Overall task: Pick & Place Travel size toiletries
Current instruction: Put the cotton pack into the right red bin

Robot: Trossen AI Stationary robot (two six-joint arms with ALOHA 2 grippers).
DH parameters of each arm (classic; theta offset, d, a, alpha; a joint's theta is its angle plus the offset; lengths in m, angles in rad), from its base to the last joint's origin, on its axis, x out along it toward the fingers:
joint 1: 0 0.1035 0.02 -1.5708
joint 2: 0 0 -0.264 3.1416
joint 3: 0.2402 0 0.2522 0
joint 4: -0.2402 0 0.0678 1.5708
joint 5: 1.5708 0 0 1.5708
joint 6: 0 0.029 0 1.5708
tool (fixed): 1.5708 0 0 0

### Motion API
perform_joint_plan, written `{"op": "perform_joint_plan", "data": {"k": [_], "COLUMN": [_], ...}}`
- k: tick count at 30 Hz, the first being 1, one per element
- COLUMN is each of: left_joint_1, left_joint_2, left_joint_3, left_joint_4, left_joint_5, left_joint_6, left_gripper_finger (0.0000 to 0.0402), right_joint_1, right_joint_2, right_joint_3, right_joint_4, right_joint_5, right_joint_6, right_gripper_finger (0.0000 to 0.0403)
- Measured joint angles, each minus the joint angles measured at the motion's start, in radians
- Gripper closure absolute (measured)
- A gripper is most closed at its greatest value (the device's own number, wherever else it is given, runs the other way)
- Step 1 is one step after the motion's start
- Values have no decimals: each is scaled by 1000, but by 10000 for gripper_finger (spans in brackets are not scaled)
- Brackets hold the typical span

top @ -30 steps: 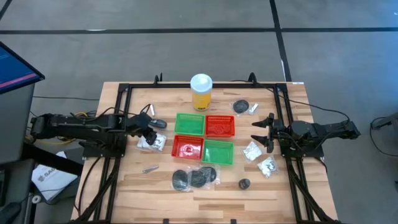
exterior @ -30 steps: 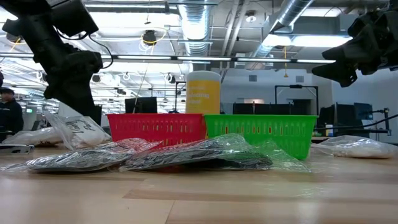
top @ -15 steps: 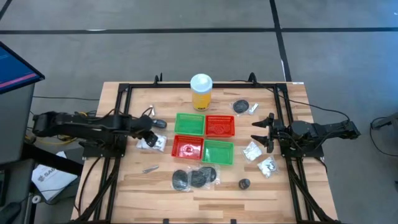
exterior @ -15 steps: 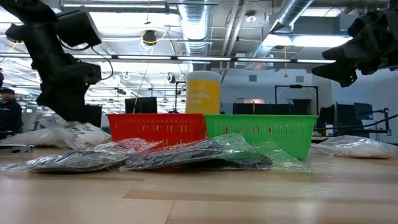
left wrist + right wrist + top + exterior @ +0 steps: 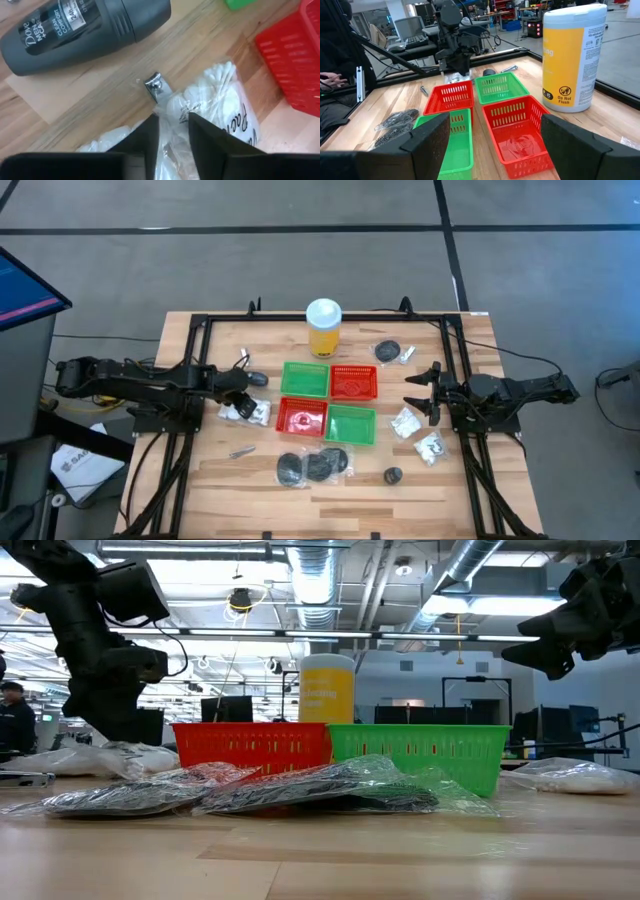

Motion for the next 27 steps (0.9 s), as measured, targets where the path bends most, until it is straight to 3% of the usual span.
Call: {"op": "perform_joint_plan", "data": {"k": [5, 17, 27], "left_joint_1": [0, 0, -1], "left_joint_2": [0, -8, -151], "left_joint_3": [0, -1, -1], "left_joint_4": [0, 0, 14], "left_joint_5": [1, 9, 16], "left_joint_6": [7, 33, 55], "left_gripper_finger": [392, 401, 401], "right_joint_1": [0, 0, 0], "right_joint_2": [0, 0, 0], "right_joint_3": [0, 0, 0], "right_joint_4": [0, 0, 2], "right_joint_5": [0, 0, 7], "right_joint_6": [0, 0, -19], "right_gripper_finger": [107, 107, 107]}}
